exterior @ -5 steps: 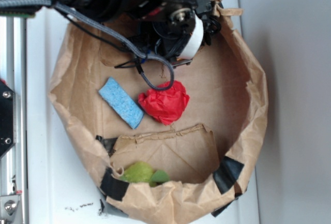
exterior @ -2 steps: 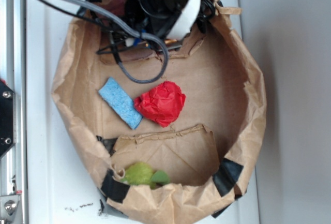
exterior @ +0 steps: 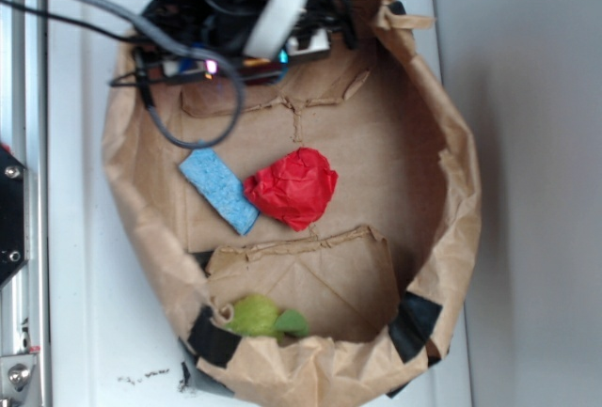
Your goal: Grab the blue ball.
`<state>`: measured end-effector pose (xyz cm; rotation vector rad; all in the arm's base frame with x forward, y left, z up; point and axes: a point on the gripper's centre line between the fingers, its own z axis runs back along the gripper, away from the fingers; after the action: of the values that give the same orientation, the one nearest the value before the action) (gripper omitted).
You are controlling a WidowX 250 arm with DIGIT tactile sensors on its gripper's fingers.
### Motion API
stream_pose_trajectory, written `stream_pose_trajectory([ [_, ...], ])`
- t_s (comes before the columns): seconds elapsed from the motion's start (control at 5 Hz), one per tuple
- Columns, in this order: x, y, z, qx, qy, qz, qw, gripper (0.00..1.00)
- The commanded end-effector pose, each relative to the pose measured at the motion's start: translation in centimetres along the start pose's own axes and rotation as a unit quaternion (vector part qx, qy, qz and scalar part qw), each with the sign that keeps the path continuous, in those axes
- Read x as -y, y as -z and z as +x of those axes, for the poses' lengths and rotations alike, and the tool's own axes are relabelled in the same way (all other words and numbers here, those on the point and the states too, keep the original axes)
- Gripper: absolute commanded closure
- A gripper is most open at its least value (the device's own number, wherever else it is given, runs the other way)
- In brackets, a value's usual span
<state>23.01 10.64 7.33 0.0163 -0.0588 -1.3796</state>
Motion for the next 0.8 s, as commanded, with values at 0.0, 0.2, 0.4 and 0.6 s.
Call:
stream_pose_trajectory([
  [0.0,0.0,2.1,-0.9,-0.023,-0.002,0.057,0.998,0.00],
  [0.2,-0.5,2.8,-0.8,-0.026,-0.009,0.060,0.998,0.00],
  [0.4,-0.4,3.2,-0.8,-0.029,-0.013,0.064,0.997,0.54],
  [0.6,-0.5,3.8,-0.2,-0.039,-0.017,0.068,0.997,1.00],
])
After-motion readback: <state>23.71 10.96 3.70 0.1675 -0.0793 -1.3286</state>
